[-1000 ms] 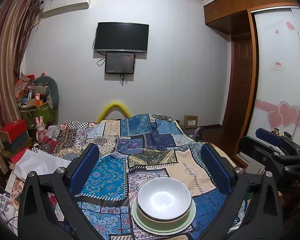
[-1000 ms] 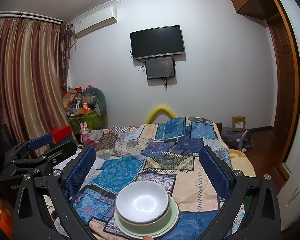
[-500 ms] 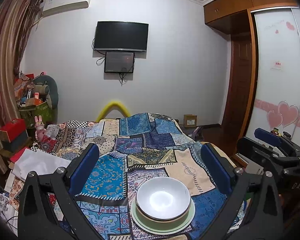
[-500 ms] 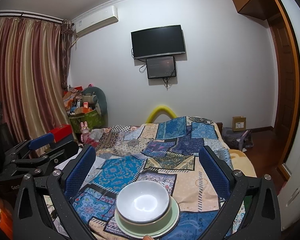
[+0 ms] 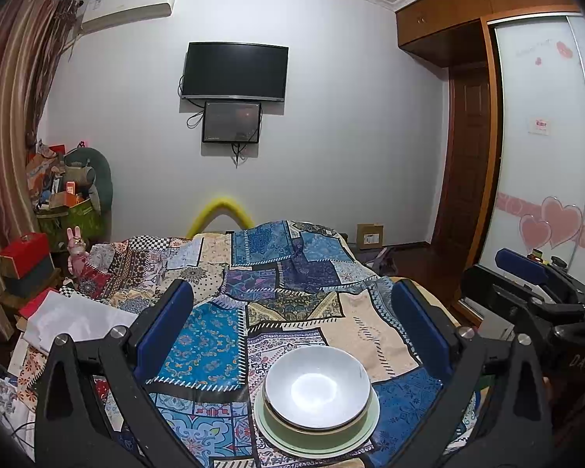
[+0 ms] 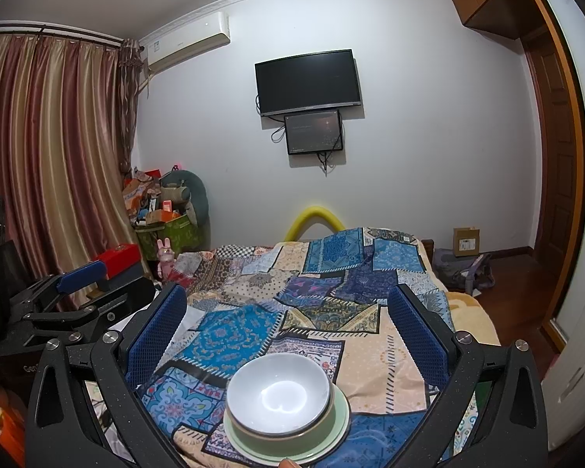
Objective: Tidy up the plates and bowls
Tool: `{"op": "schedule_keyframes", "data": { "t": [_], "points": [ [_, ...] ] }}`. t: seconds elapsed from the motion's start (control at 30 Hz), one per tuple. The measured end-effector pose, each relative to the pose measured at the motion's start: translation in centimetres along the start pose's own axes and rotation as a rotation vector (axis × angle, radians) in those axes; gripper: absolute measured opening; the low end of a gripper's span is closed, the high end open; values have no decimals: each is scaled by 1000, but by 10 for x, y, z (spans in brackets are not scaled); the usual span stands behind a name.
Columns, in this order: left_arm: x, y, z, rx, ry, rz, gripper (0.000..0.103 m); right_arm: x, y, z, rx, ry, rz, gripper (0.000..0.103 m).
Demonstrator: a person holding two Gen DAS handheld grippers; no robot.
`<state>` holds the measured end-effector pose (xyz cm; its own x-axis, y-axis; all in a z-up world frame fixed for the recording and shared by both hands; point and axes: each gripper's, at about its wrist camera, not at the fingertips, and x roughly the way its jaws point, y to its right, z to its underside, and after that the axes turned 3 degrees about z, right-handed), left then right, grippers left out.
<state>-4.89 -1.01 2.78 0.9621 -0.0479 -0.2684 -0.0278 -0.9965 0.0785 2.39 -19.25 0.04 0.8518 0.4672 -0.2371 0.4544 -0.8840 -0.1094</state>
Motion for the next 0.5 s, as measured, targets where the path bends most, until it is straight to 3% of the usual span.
{"op": "schedule_keyframes", "data": {
  "t": [0.5],
  "points": [
    [6, 1, -2, 0, -32, 30, 103, 1, 0, 0, -1, -3, 2, 103]
  ]
}}
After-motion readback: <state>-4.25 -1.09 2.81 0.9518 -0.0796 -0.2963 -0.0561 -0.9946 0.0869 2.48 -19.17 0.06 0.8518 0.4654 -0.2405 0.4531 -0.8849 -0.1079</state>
